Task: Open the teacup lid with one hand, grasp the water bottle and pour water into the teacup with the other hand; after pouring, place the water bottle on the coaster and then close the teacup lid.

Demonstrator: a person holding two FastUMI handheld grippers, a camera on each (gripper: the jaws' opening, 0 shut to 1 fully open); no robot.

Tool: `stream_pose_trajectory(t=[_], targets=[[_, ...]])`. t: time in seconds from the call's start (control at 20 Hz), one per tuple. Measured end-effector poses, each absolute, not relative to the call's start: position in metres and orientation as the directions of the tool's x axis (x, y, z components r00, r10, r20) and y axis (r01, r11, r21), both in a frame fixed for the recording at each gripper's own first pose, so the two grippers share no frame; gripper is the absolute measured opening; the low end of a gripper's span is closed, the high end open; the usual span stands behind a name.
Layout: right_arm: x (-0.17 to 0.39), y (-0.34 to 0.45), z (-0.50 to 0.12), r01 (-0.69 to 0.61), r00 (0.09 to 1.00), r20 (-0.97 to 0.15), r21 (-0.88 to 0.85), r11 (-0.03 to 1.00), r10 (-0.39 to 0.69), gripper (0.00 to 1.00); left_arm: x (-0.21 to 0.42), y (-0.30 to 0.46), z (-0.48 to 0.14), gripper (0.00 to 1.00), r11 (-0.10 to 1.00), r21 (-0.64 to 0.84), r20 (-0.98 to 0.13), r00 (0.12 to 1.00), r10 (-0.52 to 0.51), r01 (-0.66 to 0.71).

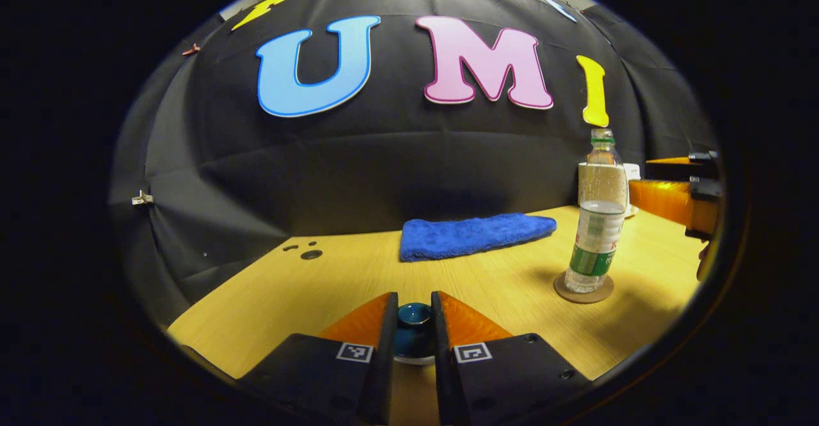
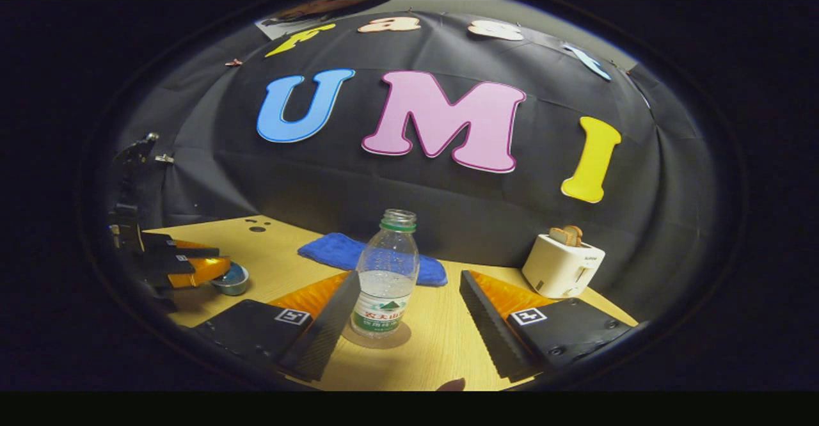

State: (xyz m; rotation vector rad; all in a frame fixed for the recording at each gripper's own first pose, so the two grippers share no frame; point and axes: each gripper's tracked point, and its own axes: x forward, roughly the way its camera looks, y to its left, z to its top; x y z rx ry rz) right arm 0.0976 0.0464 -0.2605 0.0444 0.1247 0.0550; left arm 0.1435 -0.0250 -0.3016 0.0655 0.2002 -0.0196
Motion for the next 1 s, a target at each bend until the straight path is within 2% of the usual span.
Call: stream_pose_trajectory(t=[0.15, 0.2, 0.3, 0.4, 0.5, 0.7, 0.75, 0.8, 0.85, 0.9, 0.95, 1.0], targets=[[0.103, 0.054, -0.267, -0.077, 0.987, -0.135, 0.069, 0.995, 0.086, 0.97, 0.146, -0.023, -0.281, 0.31, 0.997, 0.067, -0.168, 0.986, -0.019, 0.031], [0.106, 0.056, -0.269, -0.083, 0.985, -0.141, 0.08, 0.993, 0.094, 0.97, 0.146, -0.021, -0.275, 0.27, 0.997, 0.069, -0.16, 0.987, -0.019, 0.03], [0.113, 0.061, -0.278, -0.09, 0.982, -0.155, 0.1, 0.991, 0.104, 0.97, 0.144, -0.014, -0.266, 0.36, 0.997, 0.078, -0.151, 0.988, -0.013, 0.025], [0.12, 0.064, -0.287, -0.091, 0.98, -0.167, 0.112, 0.99, 0.109, 0.97, 0.138, -0.007, -0.262, 0.36, 0.997, 0.08, -0.153, 0.988, -0.008, 0.021], [0.13, 0.069, -0.296, -0.093, 0.978, -0.174, 0.128, 0.987, 0.115, 0.98, 0.132, 0.0, -0.261, 0.27, 0.997, 0.081, -0.163, 0.987, -0.003, 0.016], [0.141, 0.078, -0.309, -0.105, 0.973, -0.189, 0.137, 0.985, 0.13, 0.97, 0.126, 0.015, -0.265, 0.34, 0.996, 0.085, -0.183, 0.983, 0.021, -0.005], [0.143, 0.08, -0.31, -0.11, 0.972, -0.19, 0.143, 0.984, 0.137, 0.95, 0.125, 0.017, -0.265, 0.36, 0.996, 0.086, -0.183, 0.983, 0.025, -0.009], [0.145, 0.081, -0.311, -0.114, 0.971, -0.191, 0.148, 0.982, 0.142, 0.9, 0.124, 0.019, -0.264, 0.31, 0.996, 0.087, -0.182, 0.983, 0.029, -0.014], [0.148, 0.081, -0.313, -0.113, 0.971, -0.195, 0.149, 0.982, 0.141, 0.89, 0.124, 0.02, -0.265, 0.36, 0.996, 0.09, -0.181, 0.983, 0.034, -0.018], [0.147, 0.081, -0.311, -0.117, 0.969, -0.196, 0.162, 0.98, 0.148, 0.84, 0.124, 0.022, -0.264, 0.27, 0.995, 0.092, -0.182, 0.983, 0.038, -0.021], [0.148, 0.084, -0.311, -0.121, 0.968, -0.198, 0.177, 0.977, 0.156, 0.77, 0.124, 0.023, -0.264, 0.27, 0.996, 0.092, -0.18, 0.983, 0.037, -0.021], [0.148, 0.082, -0.309, -0.114, 0.968, -0.203, 0.174, 0.978, 0.149, 0.74, 0.124, 0.024, -0.263, 0.31, 0.996, 0.091, -0.177, 0.983, 0.04, -0.024]])
